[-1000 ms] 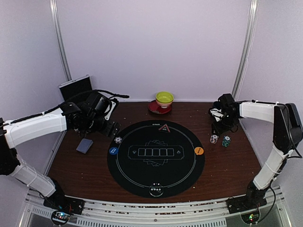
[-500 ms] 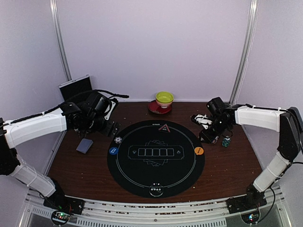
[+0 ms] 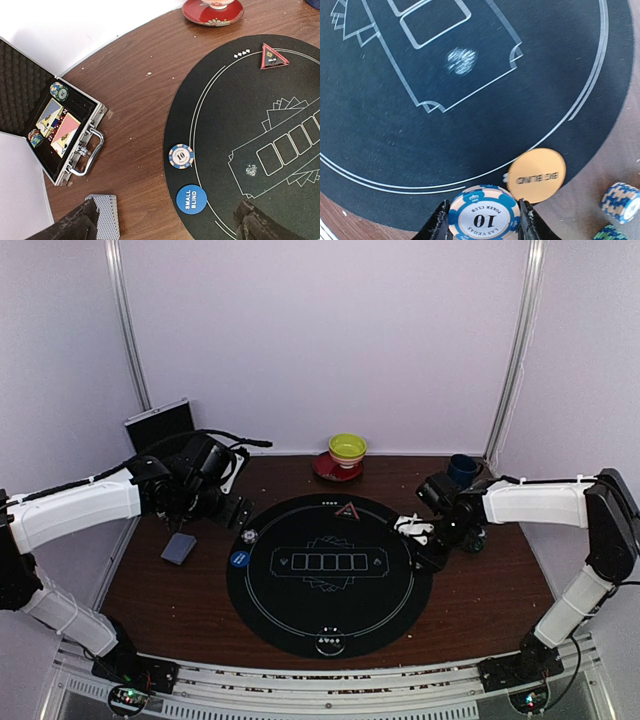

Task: Distribute texas hold em gaming equipment
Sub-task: Place the poker chips pile in the big blind area.

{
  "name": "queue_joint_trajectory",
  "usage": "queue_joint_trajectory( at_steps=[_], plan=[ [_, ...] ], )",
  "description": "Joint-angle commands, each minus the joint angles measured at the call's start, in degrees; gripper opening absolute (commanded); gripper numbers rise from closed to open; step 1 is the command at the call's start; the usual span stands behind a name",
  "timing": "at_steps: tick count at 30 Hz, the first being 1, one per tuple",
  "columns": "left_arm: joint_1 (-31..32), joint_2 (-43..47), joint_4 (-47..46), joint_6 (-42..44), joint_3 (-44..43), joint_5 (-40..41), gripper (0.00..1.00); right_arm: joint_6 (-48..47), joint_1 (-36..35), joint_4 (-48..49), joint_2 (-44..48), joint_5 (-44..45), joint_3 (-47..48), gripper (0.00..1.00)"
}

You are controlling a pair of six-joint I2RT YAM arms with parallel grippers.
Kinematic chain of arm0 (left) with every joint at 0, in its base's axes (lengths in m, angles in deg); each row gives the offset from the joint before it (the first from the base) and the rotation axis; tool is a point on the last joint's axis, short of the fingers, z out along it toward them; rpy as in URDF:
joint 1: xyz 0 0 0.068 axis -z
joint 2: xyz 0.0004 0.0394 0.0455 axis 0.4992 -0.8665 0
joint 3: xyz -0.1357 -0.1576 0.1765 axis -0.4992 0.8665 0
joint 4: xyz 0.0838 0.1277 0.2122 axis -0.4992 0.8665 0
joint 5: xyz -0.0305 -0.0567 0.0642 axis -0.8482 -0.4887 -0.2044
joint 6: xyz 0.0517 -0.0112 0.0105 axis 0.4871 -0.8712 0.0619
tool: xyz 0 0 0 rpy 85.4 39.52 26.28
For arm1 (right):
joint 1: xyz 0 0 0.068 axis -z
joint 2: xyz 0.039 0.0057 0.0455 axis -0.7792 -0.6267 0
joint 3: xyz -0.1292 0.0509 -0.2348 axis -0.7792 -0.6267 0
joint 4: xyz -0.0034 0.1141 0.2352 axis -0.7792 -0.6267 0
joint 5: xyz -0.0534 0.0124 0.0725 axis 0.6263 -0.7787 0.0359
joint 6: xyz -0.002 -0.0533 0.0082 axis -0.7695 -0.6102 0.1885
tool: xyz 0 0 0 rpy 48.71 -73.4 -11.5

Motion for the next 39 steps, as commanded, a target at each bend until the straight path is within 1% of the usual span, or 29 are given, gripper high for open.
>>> queue_joint_trajectory(
  at_steps=[1,14,23,31,39],
  plan=[
    [-0.4,0.7,-2.1,0.5,0.0,0.7,0.98,-1.6,-1.3,-1.2,1.0,1.1,-1.2,0.34],
    [-0.3,0.7,-2.1,0.6,0.0,0.7,0.98,-2.2,-2.2,-0.4,-2.3,4.7,-2.8,0.35],
    [-0.3,0.3,-2.1,0.5,0.0,0.8,0.98,-2.2,-2.2,0.4,-3.9,5.6,-3.0,0.36],
    [-0.4,-0.2,-2.1,0.5,0.0,0.9,0.98,-2.2,-2.3,1.0,-4.2,5.9,-3.1,0.41],
    [-0.3,-0.1,-2.1,0.7,0.0,0.9,0.98,-2.3,-2.4,1.0,-4.1,6.5,-3.1,0.51]
  ],
)
